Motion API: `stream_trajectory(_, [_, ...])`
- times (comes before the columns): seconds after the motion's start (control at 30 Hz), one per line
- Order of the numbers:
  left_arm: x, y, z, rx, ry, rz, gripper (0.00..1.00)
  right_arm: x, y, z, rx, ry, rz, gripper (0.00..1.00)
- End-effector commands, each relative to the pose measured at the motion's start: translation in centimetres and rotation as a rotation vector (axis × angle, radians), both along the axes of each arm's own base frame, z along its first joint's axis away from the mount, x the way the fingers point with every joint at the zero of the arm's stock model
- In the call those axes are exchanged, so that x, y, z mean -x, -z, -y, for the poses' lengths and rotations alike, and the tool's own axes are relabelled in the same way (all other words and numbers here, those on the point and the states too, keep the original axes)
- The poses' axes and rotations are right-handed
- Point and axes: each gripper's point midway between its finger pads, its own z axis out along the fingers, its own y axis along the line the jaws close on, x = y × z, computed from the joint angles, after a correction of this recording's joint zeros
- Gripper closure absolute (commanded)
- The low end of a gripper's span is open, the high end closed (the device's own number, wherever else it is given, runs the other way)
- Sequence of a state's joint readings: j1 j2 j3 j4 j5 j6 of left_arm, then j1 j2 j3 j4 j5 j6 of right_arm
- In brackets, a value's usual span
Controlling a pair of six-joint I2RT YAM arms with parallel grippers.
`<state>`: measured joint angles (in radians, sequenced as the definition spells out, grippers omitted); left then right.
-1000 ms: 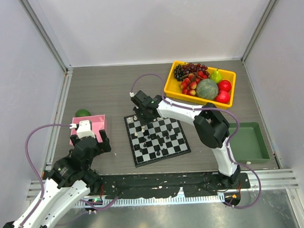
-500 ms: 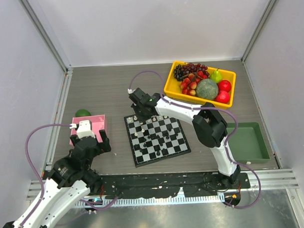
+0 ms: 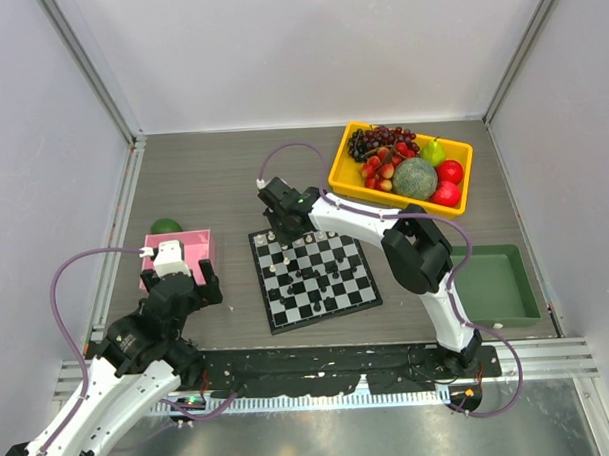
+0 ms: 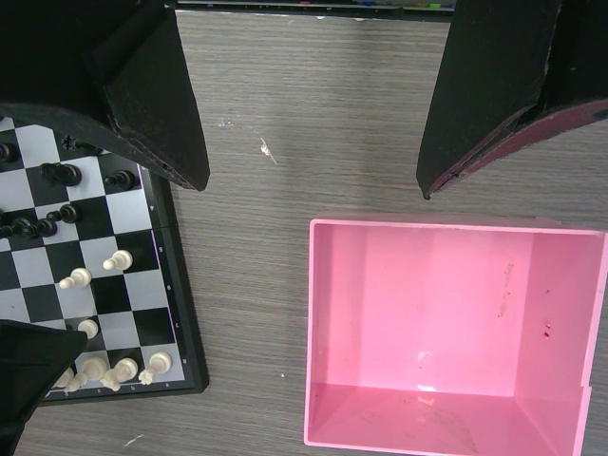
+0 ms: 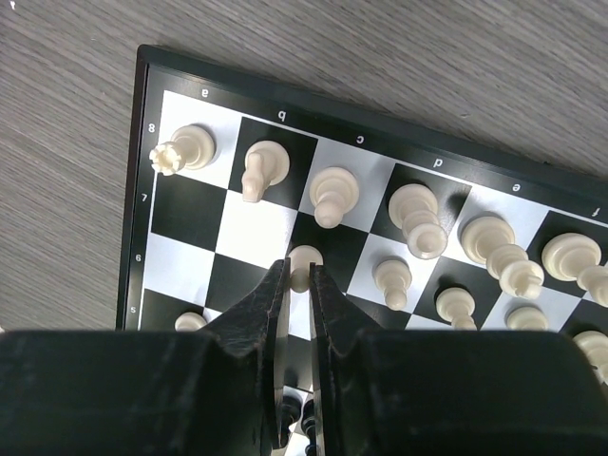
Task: Set up the chess pieces on the board
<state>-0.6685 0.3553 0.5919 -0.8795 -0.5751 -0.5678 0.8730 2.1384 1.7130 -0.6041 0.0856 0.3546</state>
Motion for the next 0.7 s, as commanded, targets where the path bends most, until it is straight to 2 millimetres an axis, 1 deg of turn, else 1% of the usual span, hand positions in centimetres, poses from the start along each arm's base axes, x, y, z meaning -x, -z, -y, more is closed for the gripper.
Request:
stream_trajectory(0.0, [-0.6, -0.9, 0.2, 0.020, -0.008, 0.042, 0.01, -1.2, -0.8, 0.1, -0.005, 0.026, 0.033, 0.82])
stream_trajectory(0.27, [-0.6, -0.9, 0.2, 0.019, -0.010, 0.041, 0.01, -1.2, -0.8, 0.3, -0.004, 0.029, 0.031, 0.82])
stream_trajectory(0.43, [-0.6, -0.9, 0.2, 0.022, -0.009, 0.042, 0.01, -1.1, -0.6, 0.2, -0.004, 0.023, 0.024, 0.79])
stream_trajectory(0.57, [-0.6, -0.9, 0.2, 0.019, -0.008, 0.041, 0.01, -0.9, -0.8, 0.2, -0.014, 0.020, 0.020, 0.75])
stream_trajectory(0.63, [-0.6, -0.9, 0.3, 0.021, -0.005, 0.042, 0.01, -0.8, -1.3, 0.0, -0.024, 0.012, 0.021, 0.73])
stream_trajectory(0.67, [-0.6, -1.0, 0.3, 0.023, -0.005, 0.044, 0.01, -0.8, -1.8, -0.1, -0.036, 0.012, 0.027, 0.72])
